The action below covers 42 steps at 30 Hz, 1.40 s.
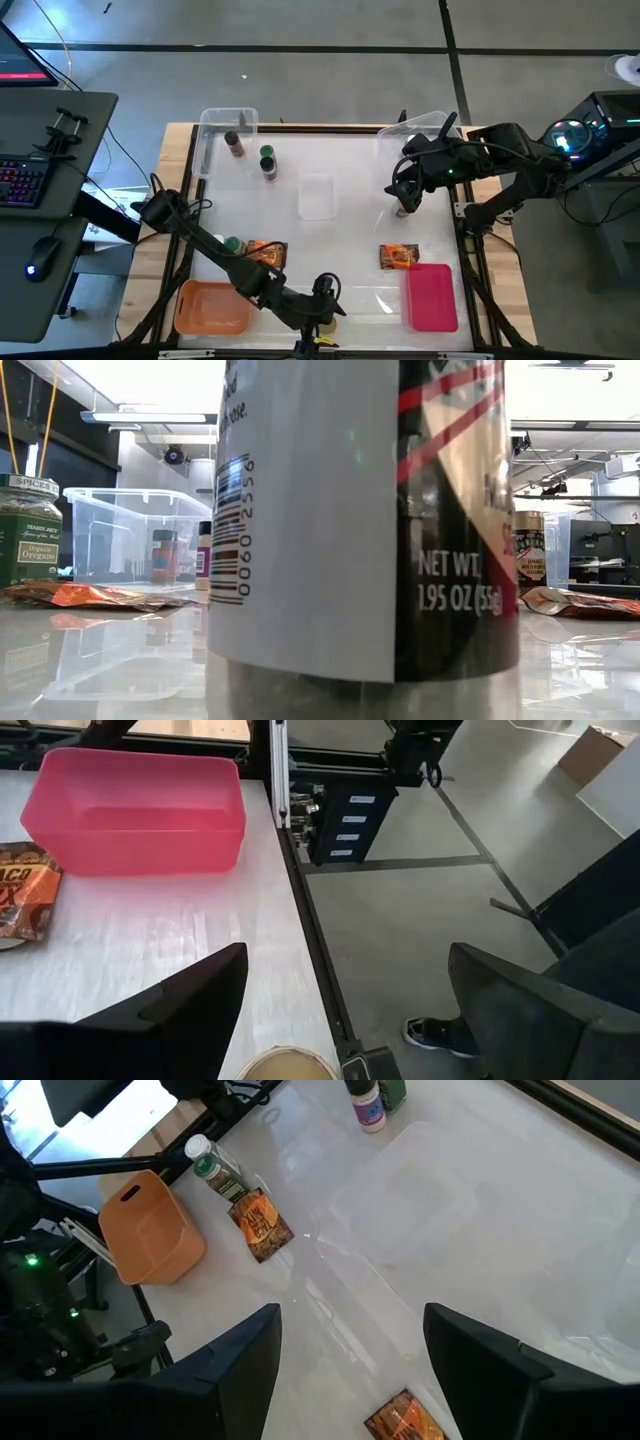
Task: Sort spices by type
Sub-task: Put the bottom gold seasoning bottle into the orange bin
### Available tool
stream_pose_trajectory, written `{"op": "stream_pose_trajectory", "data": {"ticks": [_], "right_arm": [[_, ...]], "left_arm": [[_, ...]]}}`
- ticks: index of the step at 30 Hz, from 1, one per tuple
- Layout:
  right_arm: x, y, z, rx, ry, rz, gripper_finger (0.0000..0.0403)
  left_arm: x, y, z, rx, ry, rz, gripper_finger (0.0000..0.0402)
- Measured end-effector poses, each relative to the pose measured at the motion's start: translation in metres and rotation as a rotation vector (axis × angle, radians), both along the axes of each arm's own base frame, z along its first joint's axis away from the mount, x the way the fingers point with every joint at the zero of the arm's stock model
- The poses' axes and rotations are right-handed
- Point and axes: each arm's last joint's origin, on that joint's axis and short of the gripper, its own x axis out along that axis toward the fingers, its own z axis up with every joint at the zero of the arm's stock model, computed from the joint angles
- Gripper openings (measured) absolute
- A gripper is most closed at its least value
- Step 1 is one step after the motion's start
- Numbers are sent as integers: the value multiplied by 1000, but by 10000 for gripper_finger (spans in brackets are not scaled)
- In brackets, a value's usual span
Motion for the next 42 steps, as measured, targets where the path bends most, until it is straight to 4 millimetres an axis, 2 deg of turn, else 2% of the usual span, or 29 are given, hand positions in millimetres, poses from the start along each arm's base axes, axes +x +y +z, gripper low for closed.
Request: {"op": "stream_pose_trajectory", "data": {"ticks": [6, 9, 14, 20, 31, 36, 42], "right_arm": [[0, 0, 0, 0, 2, 0, 240], [0, 0, 0, -1, 2, 0, 240], [0, 0, 0, 0, 2, 0, 240], [0, 0, 0, -1, 6, 0, 240], [0, 0, 0, -1, 6, 0, 240], [0, 0, 0, -1, 7, -1, 240], [0, 0, 0, -1, 6, -1, 240]], "left_arm": [[1, 3, 0, 10, 1, -6, 333], [0, 4, -4, 80, 15, -61, 333], [0, 7, -26, 224, 106, -113, 333], [4, 1, -40, 326, 69, -173, 333], [1, -2, -43, 306, 94, -207, 333], [-4, 1, -58, 334, 141, -210, 333], [-5, 2, -62, 361, 143, -214, 333]]}}
